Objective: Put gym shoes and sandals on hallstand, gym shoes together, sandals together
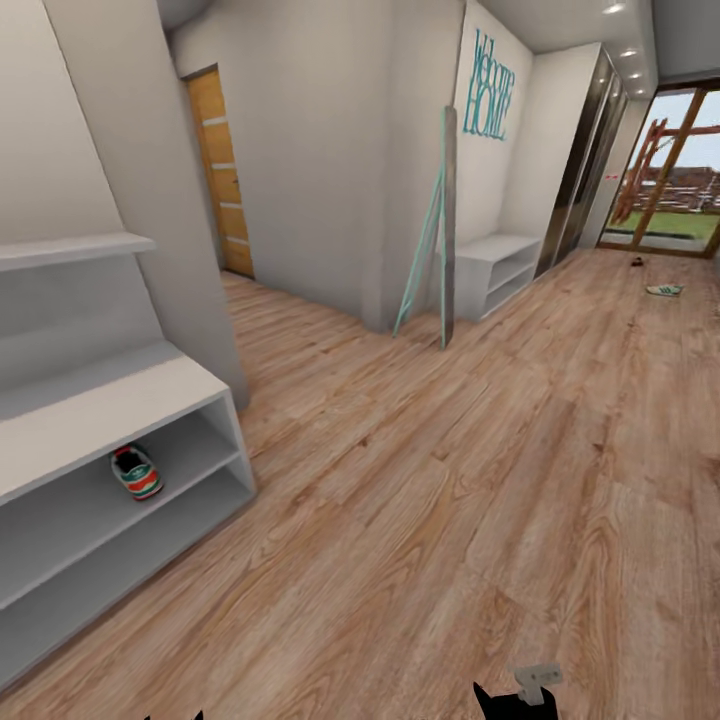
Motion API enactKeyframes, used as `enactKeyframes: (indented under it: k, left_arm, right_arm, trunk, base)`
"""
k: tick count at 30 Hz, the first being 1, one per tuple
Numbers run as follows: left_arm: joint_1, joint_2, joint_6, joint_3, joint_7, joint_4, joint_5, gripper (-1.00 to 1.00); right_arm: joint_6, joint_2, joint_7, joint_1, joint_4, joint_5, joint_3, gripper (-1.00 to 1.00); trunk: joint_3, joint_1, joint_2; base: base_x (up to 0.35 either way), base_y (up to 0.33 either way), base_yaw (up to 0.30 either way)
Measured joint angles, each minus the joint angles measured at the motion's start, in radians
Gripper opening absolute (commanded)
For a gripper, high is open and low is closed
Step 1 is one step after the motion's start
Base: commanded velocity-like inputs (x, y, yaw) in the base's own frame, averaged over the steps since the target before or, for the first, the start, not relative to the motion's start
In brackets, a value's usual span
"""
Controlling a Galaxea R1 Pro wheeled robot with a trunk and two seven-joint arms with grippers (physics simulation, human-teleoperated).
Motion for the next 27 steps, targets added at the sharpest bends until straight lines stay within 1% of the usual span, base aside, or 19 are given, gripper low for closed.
enactKeyframes:
  k: [15,20,27]
  left_arm:
    - [0.0,0.0,0.0,0.0,0.0,0.001,-0.003,1.0]
    - [0.0,0.0,0.0,0.0,0.0,0.001,-0.003,1.0]
    - [0.0,0.0,-0.001,0.0,0.0,0.0,-0.002,1.0]
  right_arm:
    - [0.002,0.0,0.002,0.0,0.0,0.0,-0.001,1.0]
    - [0.002,0.0,0.003,0.0,0.0,0.0,-0.001,1.0]
    - [0.003,0.0,0.004,0.0,0.0,0.0,-0.001,1.0]
  trunk:
    - [0.0,0.0,0.0]
    - [0.0,0.0,0.0]
    - [0.0,-0.001,0.0]
  base:
    - [0.014,0.0,-0.267]
    - [0.189,0.0,-0.267]
    - [0.297,0.0,-0.267]
